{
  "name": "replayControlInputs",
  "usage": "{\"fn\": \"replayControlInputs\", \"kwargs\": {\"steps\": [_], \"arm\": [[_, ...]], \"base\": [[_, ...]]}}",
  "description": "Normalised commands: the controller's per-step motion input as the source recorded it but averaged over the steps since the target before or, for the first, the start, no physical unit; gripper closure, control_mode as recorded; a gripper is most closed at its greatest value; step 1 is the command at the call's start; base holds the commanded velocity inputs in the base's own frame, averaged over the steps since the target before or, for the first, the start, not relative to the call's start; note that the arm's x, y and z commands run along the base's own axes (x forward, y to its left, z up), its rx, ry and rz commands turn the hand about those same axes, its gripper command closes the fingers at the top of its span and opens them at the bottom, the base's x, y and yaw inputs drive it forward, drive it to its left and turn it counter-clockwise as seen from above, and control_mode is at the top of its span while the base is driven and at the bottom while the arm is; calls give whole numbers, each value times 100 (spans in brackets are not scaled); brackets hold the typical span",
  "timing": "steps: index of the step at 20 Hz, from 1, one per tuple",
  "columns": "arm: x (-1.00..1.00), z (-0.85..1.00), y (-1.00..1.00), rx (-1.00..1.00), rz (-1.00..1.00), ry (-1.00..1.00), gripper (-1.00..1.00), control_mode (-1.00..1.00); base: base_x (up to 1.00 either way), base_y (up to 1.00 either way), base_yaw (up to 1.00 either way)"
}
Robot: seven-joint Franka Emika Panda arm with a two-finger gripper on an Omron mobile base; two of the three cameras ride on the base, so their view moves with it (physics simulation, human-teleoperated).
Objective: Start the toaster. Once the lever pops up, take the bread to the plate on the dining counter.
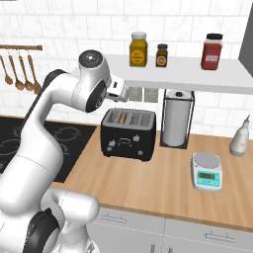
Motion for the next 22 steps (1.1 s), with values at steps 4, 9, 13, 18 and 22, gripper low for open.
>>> {"fn": "replayControlInputs", "kwargs": {"steps": [4,9,13,18,22], "arm": [[0,0,0,0,0,0,-100,-100],[0,0,0,0,0,0,-100,-100],[0,0,0,0,0,0,-100,-100],[0,0,0,0,0,0,-100,-100],[0,0,0,0,0,0,-100,-100]], "base": [[0,0,0],[0,0,0],[0,0,0],[0,0,0],[0,0,0]]}}
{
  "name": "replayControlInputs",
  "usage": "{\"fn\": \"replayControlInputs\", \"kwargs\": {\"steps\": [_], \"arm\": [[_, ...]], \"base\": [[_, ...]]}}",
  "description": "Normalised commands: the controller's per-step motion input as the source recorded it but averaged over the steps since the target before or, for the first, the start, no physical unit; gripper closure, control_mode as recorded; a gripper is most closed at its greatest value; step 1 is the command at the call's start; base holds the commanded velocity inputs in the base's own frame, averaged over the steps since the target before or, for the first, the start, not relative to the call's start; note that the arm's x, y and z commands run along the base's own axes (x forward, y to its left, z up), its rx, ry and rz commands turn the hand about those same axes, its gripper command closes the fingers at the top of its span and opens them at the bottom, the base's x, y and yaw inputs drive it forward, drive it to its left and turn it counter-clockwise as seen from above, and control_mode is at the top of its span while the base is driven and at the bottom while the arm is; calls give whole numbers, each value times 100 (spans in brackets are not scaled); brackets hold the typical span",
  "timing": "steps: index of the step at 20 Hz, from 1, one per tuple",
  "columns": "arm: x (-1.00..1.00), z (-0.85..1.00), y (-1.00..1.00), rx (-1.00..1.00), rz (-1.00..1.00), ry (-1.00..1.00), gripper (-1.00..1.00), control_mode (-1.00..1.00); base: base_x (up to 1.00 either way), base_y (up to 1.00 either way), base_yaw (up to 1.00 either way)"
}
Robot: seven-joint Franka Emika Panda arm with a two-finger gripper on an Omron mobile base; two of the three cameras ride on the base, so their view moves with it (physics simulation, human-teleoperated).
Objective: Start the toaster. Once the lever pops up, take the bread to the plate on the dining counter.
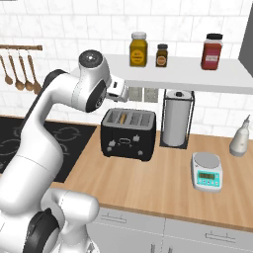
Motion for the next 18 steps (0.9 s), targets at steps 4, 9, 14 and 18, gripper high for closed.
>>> {"fn": "replayControlInputs", "kwargs": {"steps": [4,9,14,18], "arm": [[0,0,0,0,0,0,-100,-100],[0,0,0,0,0,0,-100,-100],[0,0,0,0,0,0,-100,-100],[0,0,0,0,0,0,-100,-100]], "base": [[0,0,0],[0,0,0],[0,0,0],[0,0,0]]}}
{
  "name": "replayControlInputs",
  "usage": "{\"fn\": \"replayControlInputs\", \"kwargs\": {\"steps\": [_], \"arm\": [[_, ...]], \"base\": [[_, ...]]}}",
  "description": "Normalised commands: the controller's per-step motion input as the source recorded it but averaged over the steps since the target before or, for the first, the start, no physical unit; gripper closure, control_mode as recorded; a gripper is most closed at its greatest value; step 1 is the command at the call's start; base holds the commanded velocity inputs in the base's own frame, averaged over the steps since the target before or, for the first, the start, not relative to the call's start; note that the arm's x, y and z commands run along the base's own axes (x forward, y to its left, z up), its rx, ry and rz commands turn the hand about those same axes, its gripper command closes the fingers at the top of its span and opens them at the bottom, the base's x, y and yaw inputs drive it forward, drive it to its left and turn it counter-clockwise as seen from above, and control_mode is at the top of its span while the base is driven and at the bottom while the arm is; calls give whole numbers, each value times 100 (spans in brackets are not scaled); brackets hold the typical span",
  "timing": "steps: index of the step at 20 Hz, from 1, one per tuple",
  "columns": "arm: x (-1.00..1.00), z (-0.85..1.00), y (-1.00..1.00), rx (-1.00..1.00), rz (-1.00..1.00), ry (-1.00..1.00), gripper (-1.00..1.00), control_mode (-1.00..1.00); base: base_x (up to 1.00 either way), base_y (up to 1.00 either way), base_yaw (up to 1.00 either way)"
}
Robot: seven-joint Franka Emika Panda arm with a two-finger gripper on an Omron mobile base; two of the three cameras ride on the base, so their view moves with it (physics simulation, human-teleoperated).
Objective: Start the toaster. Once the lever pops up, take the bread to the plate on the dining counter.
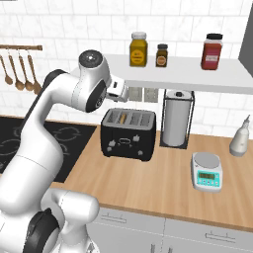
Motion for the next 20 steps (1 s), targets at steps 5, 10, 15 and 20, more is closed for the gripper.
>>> {"fn": "replayControlInputs", "kwargs": {"steps": [5,10,15,20], "arm": [[0,0,0,0,0,0,-100,-100],[0,0,0,0,0,0,-100,-100],[0,0,0,0,0,0,-100,-100],[0,0,0,0,0,0,-100,-100]], "base": [[0,0,0],[0,0,0],[0,0,0],[0,0,0]]}}
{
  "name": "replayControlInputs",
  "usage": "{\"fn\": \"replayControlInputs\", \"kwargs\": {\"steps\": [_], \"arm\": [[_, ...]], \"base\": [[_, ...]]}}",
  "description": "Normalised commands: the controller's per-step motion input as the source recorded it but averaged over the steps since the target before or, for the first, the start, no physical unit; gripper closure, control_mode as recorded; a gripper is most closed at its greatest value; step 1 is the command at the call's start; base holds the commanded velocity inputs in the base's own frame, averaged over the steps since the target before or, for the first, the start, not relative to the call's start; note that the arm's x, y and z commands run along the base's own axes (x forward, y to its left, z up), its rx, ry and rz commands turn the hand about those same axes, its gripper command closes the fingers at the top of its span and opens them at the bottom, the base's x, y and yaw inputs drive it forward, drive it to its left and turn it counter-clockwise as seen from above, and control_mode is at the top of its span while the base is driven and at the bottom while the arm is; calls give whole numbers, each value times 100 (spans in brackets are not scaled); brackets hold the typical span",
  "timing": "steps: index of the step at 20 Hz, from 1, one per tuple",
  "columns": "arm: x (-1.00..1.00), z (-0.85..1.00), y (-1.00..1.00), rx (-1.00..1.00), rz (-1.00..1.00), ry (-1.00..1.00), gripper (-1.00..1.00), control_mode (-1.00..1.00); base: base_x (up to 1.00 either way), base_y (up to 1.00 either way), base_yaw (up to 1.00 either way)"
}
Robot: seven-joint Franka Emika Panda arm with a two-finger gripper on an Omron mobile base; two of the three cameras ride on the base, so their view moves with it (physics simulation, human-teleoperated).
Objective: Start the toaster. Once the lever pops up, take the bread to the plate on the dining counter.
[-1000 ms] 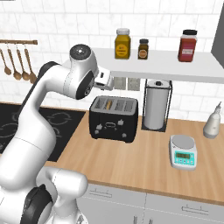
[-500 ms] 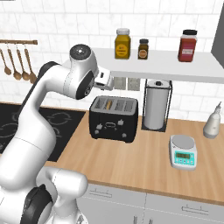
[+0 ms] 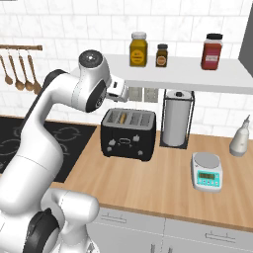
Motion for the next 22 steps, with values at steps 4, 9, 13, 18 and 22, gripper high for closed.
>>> {"fn": "replayControlInputs", "kwargs": {"steps": [4,9,13,18,22], "arm": [[0,0,0,0,0,0,-100,-100],[0,0,0,0,0,0,-100,-100],[0,0,0,0,0,0,-100,-100],[0,0,0,0,0,0,-100,-100],[0,0,0,0,0,0,-100,-100]], "base": [[0,0,0],[0,0,0],[0,0,0],[0,0,0],[0,0,0]]}}
